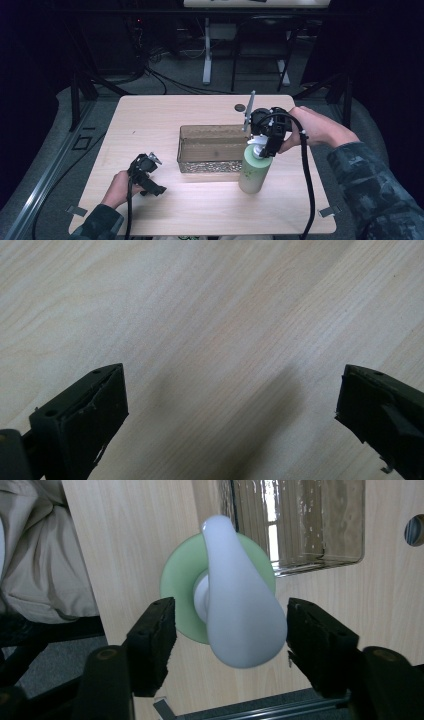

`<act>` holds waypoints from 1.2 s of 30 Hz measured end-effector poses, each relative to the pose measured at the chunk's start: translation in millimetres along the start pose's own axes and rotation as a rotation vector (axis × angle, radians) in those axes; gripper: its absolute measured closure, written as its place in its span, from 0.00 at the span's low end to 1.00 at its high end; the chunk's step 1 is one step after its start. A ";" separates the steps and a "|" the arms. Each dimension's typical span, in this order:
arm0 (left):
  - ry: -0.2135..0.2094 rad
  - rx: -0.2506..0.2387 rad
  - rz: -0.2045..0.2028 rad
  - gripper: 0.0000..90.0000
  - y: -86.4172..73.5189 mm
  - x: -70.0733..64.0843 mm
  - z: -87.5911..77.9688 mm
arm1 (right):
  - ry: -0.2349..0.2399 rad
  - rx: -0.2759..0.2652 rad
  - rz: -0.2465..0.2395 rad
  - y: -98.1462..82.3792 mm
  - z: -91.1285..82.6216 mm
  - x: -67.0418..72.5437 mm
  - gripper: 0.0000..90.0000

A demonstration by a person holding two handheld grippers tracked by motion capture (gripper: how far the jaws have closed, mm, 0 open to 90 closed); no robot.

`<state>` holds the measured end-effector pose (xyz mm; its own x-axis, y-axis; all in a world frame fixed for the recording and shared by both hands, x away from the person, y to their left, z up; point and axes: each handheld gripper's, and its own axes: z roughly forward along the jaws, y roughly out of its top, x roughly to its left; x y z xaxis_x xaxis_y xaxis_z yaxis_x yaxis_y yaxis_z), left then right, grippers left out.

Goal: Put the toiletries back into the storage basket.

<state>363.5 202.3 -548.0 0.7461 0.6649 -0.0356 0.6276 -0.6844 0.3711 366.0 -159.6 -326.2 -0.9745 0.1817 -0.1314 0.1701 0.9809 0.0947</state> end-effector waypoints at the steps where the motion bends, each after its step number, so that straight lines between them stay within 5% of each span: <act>1: 0.000 -0.001 0.000 0.00 0.0 -0.1 0.0 | 0.004 0.009 -0.003 2.1 0.5 -0.1 0.44; 9: -0.002 0.001 0.000 0.00 0.0 0.1 0.2 | 0.009 0.045 -0.030 13.3 1.3 -4.2 0.69; 36: -0.001 0.002 0.004 0.00 0.4 -0.8 0.7 | 0.020 0.070 -0.033 16.3 3.8 -5.8 0.69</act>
<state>363.2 201.3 -548.4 0.7488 0.6619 -0.0348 0.6250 -0.6875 0.3697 374.9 -144.4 -327.7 -0.9824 0.1485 -0.1131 0.1470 0.9889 0.0217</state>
